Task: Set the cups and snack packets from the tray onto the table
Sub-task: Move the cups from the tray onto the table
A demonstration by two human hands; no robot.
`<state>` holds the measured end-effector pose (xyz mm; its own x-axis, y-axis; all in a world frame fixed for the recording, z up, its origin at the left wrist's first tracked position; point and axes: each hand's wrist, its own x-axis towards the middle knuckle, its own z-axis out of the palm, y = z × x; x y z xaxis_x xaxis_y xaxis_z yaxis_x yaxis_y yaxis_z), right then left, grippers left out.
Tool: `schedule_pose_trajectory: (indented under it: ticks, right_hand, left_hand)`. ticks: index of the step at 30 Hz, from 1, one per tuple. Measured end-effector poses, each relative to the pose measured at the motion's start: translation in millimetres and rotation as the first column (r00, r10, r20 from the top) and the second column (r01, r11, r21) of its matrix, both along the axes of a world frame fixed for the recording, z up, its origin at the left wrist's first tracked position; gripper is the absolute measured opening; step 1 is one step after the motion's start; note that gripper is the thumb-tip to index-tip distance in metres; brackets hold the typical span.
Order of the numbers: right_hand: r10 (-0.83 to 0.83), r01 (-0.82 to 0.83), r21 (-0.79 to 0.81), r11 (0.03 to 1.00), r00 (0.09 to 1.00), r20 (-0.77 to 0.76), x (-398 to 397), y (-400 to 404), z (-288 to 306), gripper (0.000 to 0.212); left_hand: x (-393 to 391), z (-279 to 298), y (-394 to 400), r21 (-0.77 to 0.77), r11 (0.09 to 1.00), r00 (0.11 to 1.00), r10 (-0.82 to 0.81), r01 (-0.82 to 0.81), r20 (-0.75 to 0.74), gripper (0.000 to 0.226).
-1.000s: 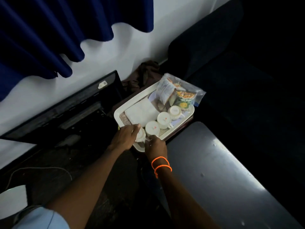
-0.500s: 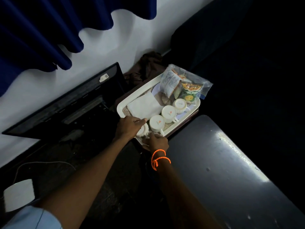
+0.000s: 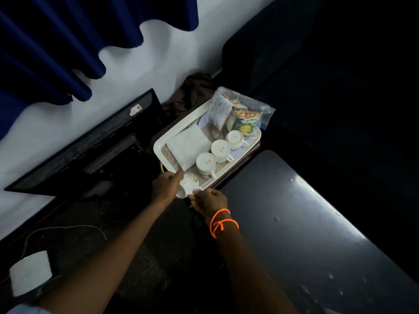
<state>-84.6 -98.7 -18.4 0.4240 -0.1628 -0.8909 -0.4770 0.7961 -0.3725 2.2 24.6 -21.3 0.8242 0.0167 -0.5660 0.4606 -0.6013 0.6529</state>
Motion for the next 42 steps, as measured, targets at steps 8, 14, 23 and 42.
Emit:
schedule_pose_trajectory:
  ticks: [8,14,23,42]
  right_hand:
    - [0.099,-0.096,-0.042,0.994,0.993,0.057,-70.3,-32.4,-8.6,0.025]
    - [0.050,-0.121,-0.431,0.894,0.984,-0.172,-139.4,-49.1,-33.3,0.023]
    - [-0.257,0.001,-0.562,0.827,0.890,-0.377,-222.4,-56.4,-57.3,0.016]
    - [-0.253,0.008,-0.456,0.890,0.840,-0.480,-285.2,-29.6,-89.1,0.022]
  left_hand:
    - [-57.7,-2.8,-61.3,-0.176,0.984,0.999,0.036,-0.041,-0.035,0.038]
    - [-109.7,-22.7,-134.9,-0.133,0.965,0.963,-0.241,0.224,-0.123,0.039]
    - [-181.7,-52.1,-185.9,-0.088,0.752,0.728,-0.656,0.653,-0.200,0.031]
    - [-235.6,-88.8,-183.4,-0.060,0.503,0.464,-0.831,0.862,-0.308,0.026]
